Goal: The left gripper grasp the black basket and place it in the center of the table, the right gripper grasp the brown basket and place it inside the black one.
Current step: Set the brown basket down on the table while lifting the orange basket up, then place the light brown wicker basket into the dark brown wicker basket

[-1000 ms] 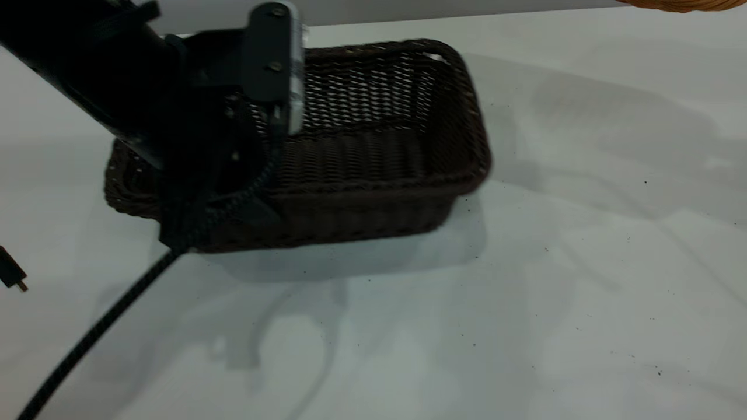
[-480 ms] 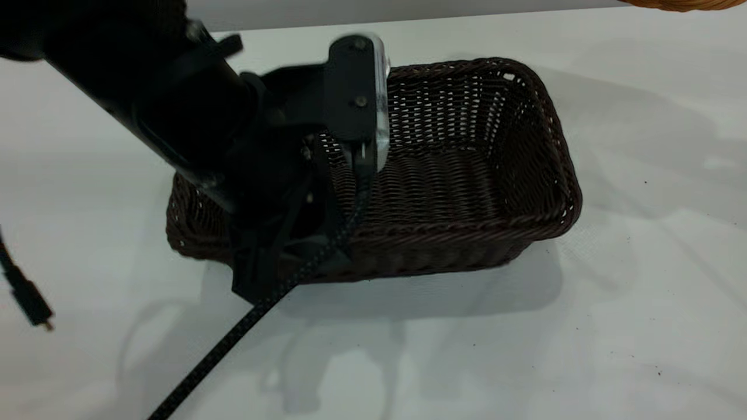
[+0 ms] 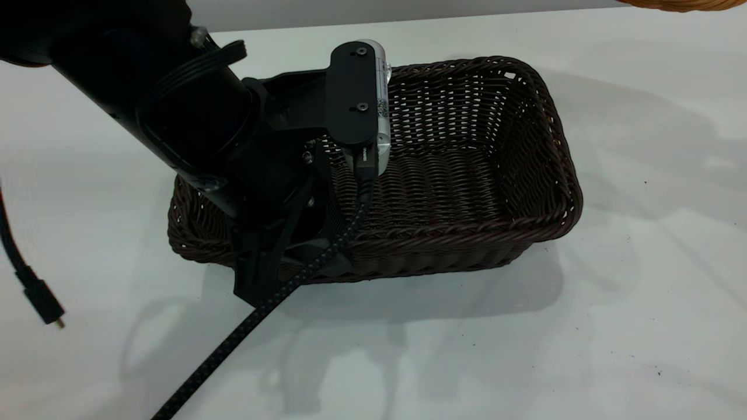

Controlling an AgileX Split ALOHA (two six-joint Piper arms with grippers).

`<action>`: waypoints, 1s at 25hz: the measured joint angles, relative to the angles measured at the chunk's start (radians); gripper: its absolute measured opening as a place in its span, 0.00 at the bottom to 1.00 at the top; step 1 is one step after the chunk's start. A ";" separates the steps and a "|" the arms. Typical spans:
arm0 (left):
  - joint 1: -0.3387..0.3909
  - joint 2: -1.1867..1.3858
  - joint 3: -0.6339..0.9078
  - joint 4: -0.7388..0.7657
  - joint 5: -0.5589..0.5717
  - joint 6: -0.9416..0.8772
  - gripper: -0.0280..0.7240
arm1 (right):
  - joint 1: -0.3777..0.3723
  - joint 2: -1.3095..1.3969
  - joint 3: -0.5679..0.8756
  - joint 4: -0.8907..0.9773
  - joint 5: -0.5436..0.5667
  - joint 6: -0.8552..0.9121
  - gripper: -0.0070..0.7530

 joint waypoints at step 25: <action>-0.066 -0.472 -0.024 -0.047 0.156 -0.057 0.85 | 0.007 0.050 -0.169 -0.062 0.206 -0.012 0.14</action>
